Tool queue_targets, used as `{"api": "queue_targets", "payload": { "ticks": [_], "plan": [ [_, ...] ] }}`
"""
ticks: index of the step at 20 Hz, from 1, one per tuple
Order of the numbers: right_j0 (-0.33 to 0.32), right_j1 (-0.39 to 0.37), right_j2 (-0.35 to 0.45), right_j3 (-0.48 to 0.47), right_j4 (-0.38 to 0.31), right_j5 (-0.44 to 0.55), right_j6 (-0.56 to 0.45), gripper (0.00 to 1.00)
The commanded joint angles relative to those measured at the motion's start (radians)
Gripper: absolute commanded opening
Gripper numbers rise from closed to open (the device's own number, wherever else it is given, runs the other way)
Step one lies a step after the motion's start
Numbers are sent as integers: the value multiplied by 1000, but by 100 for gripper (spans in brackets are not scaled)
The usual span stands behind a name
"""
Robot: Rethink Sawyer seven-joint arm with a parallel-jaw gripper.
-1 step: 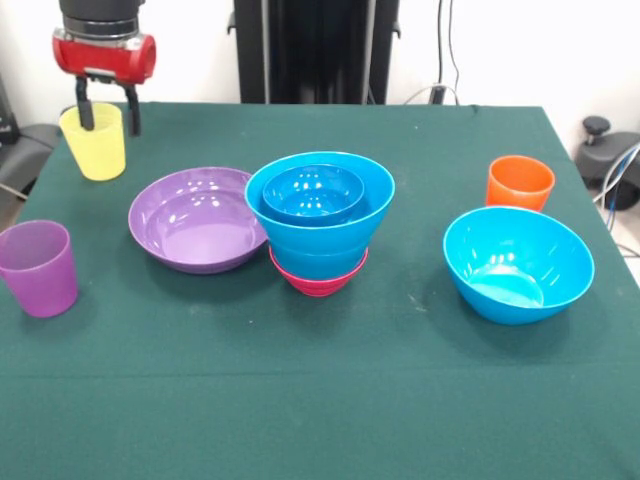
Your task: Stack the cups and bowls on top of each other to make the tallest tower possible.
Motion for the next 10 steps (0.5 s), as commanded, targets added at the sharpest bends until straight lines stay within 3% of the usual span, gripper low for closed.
{"api": "queue_targets", "payload": {
  "ticks": [1, 10],
  "plan": [
    [94, 67, -11, 17, -59, -17, -107, 100],
    [114, 129, -38, -30, -80, -42, -101, 100]
  ]
}}
